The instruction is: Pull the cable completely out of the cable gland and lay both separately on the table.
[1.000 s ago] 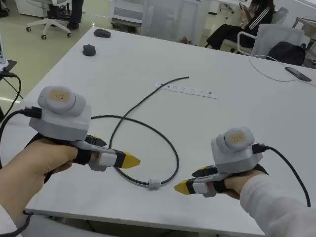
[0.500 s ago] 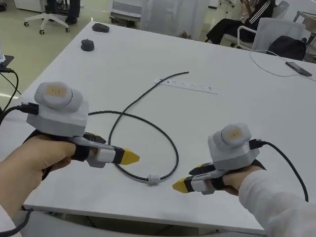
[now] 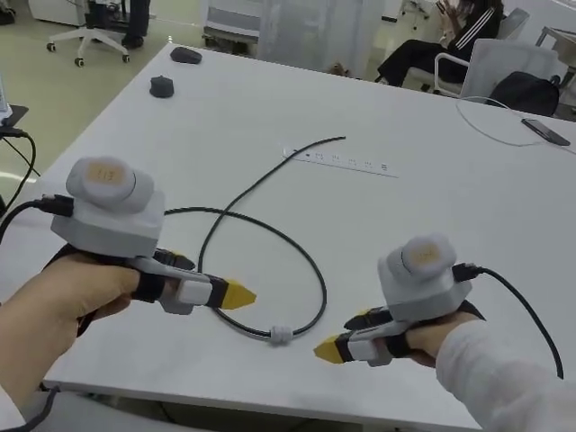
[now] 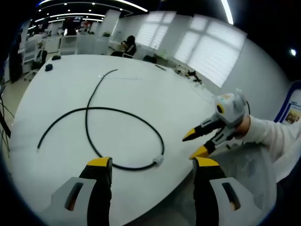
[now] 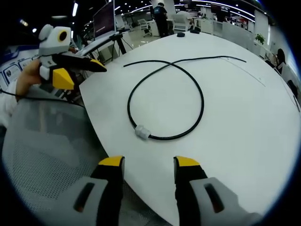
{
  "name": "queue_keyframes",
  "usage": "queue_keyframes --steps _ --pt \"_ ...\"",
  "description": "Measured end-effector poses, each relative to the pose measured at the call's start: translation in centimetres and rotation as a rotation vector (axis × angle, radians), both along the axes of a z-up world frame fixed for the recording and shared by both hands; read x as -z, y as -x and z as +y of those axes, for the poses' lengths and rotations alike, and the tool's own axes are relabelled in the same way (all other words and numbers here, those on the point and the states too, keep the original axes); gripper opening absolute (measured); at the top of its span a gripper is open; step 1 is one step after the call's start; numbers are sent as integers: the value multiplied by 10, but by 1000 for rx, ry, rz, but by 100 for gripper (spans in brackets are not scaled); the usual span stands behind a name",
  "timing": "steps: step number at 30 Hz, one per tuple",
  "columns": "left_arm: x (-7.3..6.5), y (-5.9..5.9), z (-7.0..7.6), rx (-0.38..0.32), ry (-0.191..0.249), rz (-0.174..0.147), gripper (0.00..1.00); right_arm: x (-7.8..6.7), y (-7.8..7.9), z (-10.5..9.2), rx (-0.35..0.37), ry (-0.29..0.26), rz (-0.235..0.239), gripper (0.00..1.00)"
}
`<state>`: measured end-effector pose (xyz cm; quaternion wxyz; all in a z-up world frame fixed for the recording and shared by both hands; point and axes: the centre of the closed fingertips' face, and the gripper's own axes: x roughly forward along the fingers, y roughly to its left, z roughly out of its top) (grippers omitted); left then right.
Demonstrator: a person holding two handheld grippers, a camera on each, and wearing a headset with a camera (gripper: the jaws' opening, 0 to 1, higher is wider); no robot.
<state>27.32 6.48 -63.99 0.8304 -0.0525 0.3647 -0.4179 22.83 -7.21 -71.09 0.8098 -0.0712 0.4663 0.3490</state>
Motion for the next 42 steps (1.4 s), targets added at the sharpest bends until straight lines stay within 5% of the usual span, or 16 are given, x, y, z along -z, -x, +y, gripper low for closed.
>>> queue_keyframes --steps 42 --pt "6 3 0 -1 -4 32 70 1 3 6 -33 -11 -1 41"
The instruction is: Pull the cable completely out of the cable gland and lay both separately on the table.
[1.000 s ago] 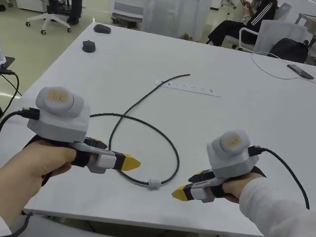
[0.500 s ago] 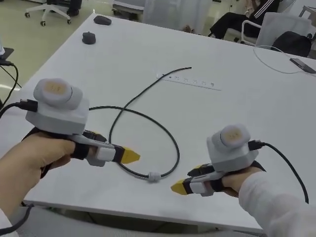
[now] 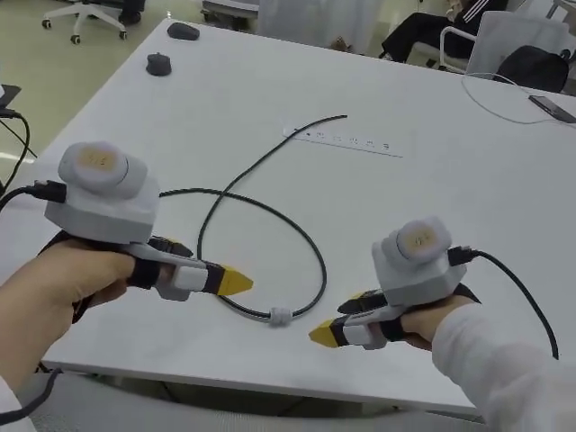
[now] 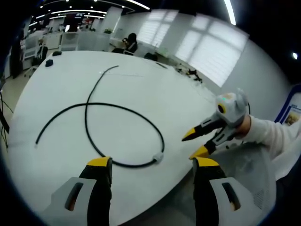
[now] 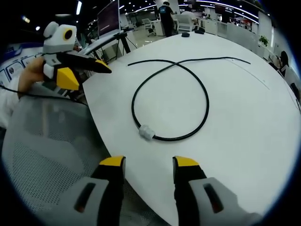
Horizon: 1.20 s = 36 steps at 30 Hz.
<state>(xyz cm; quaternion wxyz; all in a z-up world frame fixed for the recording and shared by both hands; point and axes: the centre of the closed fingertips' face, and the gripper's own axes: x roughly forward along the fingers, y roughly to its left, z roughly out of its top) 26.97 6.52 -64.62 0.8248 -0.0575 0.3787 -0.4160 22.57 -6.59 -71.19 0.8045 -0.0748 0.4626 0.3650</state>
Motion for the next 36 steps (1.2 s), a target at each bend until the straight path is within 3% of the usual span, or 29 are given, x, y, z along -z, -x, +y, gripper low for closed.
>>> queue_keyframes --steps 3,9,15,18,21,29,36 --pt "0 0 -1 3 0 0 70 0 -1 0 -7 4 -5 41" --pt "1 -1 0 2 -2 4 69 -3 -5 3 -89 55 -62 38" --pt "2 -2 0 4 -4 5 69 -10 -12 11 -103 -4 -91 37" --pt "3 -1 0 8 -8 8 69 -13 -17 19 -99 -61 -90 36" --pt "4 0 0 12 -9 13 69 -13 -24 24 -118 -66 -102 36" --pt "4 1 -2 3 22 31 68 2 -34 29 -207 -14 -121 34" --pt "3 1 -3 -1 41 43 68 27 -40 25 -319 78 -146 30"
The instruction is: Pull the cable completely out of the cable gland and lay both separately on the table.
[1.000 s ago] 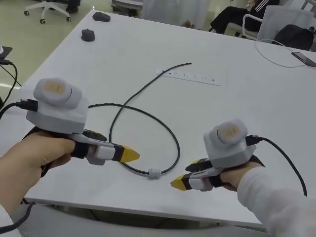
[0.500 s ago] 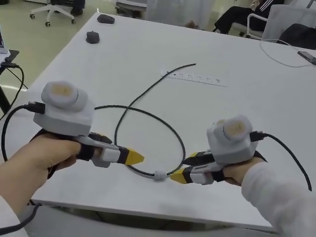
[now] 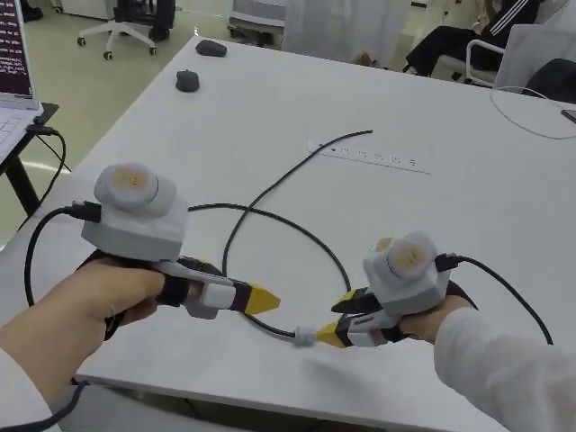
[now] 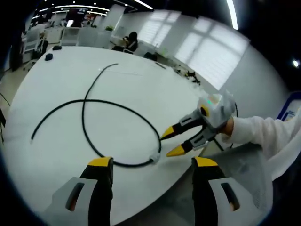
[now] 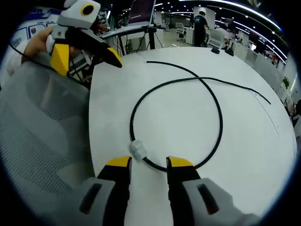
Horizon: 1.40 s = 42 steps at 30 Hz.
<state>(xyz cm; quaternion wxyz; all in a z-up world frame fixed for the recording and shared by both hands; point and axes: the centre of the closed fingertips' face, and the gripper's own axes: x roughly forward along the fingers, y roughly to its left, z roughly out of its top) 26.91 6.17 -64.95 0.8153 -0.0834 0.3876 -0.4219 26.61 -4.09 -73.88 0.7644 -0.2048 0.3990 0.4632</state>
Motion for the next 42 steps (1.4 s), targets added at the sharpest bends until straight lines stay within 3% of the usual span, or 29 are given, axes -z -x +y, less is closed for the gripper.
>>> queue_keyframes --steps 9,13,17,20,25,35,39,42 --pt "0 1 -3 13 2 3 68 12 3 14 -110 3 -31 25" --pt "2 2 -5 18 -2 8 68 23 3 12 -199 82 -82 21" --pt "3 3 -6 23 -3 9 68 23 4 17 -196 49 -80 19" --pt "3 3 -6 21 -2 11 68 25 7 18 -228 58 -87 14" --pt "4 3 -7 22 -3 11 68 25 6 17 -193 33 -63 13" --pt "5 5 -10 41 -15 0 66 24 7 21 -206 13 -83 13" --pt "5 4 -9 39 -13 -10 65 25 8 19 -233 73 -105 12" --pt "3 2 -9 38 -9 -23 64 16 12 22 -269 67 -106 12"
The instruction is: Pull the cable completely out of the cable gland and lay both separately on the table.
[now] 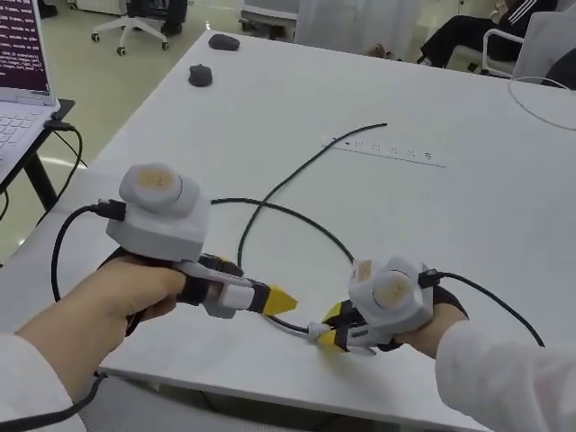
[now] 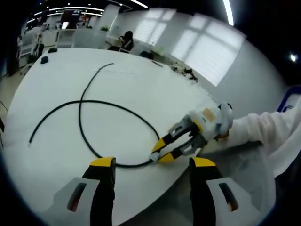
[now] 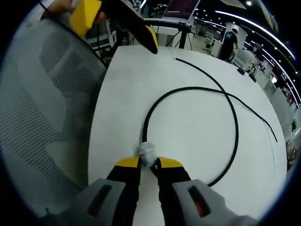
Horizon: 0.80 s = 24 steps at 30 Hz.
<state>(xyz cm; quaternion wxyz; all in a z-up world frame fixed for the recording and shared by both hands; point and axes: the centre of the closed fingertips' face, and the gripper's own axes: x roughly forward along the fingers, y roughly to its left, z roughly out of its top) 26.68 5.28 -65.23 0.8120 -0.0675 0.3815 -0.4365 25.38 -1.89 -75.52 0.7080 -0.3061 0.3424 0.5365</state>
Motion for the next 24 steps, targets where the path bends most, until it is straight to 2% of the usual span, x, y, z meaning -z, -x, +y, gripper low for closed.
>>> queue_keyframes --steps 5,7,9,11,13,16,18,19,24 --pt "-10 -2 -5 22 22 -50 63 -27 2 4 -6 -37 -10 11" --pt "-17 -1 -11 49 47 -79 62 -38 4 4 -13 -42 -20 11" --pt "-21 2 -16 83 53 -109 58 -49 6 4 -16 -52 -31 11" --pt "-25 4 -19 109 63 -130 55 -65 6 6 -16 -69 -57 11" --pt "-30 6 -23 115 96 -131 52 -80 7 7 -16 -83 -84 11" --pt "-42 6 -28 147 124 -195 47 -103 9 9 -23 -99 -127 11" --pt "-47 7 -31 162 138 -220 45 -109 10 10 -25 -101 -142 11" --pt "-52 9 -35 177 157 -243 44 -119 11 12 -33 -108 -166 11" --pt "-63 18 -41 231 189 -284 38 -144 18 18 -58 -120 -223 11"
